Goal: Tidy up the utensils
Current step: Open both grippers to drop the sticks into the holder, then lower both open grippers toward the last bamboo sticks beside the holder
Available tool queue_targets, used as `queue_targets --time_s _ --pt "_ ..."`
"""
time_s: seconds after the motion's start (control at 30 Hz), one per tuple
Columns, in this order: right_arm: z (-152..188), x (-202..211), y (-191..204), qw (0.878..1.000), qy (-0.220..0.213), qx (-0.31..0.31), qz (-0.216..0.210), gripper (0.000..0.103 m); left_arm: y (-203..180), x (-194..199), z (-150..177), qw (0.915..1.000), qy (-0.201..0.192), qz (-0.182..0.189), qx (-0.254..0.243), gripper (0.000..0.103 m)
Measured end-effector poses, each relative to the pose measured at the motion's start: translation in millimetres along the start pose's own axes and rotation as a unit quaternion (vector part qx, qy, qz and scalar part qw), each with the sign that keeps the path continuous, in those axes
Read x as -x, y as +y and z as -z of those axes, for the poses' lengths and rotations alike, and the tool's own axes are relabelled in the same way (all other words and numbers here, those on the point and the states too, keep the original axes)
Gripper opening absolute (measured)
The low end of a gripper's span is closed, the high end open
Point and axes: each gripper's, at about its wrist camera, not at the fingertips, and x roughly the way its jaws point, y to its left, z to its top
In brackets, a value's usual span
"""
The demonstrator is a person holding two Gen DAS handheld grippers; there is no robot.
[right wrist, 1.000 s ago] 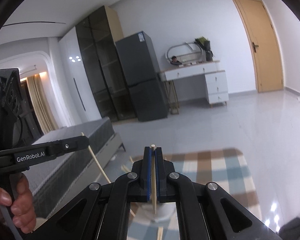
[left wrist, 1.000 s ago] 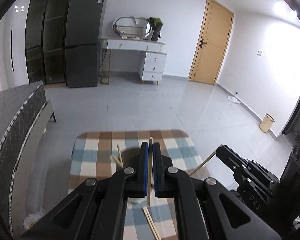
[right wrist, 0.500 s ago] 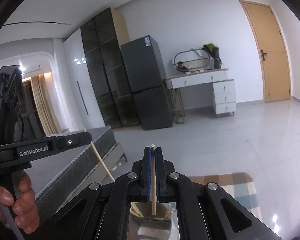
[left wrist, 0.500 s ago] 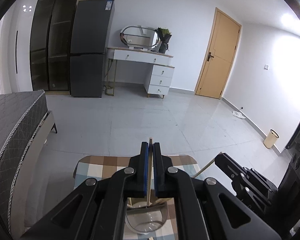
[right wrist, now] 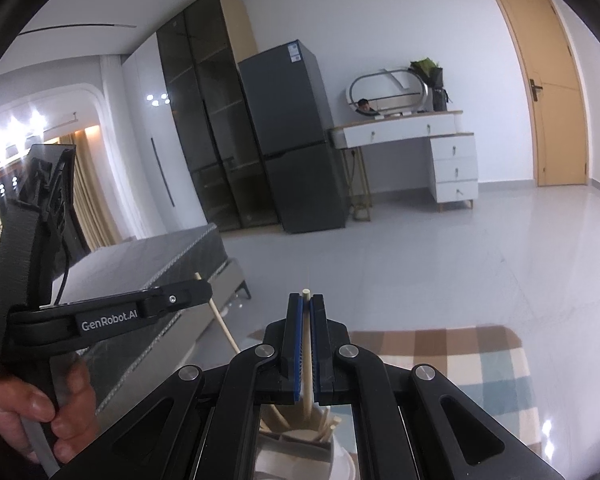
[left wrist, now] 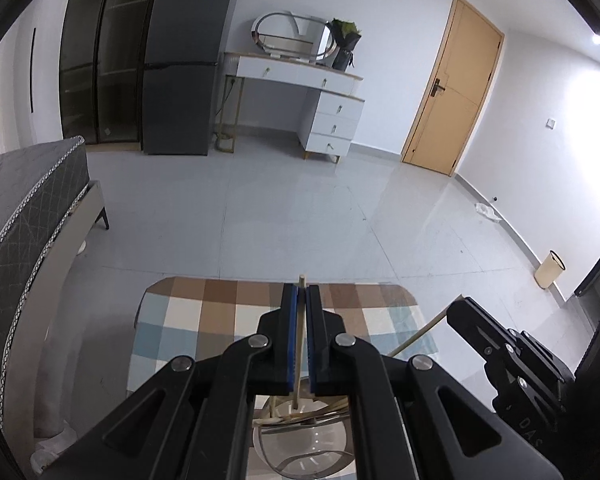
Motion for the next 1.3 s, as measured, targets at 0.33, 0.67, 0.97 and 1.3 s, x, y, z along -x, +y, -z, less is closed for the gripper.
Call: queue_targets --time_s 0.33,0.67,0.97,1.3 --pt "4 3 3 1.000 0.019 0.012 -0.009 0.006 3 -1 2 0.9989 0.041 0.019 0.012 0.000" --pt "7 44 -3 1.000 0.022 -0.005 0.016 0.029 -6 35 14 0.9991 0.040 -0.007 0.015 0.038" --pt "15 114 2 1.000 0.001 -0.016 0.024 0.053 -31 98 27 0.9992 -0.005 -0.039 0.004 0.064" --pt "27 183 22 0.999 -0.038 -0.010 0.020 0.070 -50 153 53 0.9979 -0.042 -0.043 0.023 0.082"
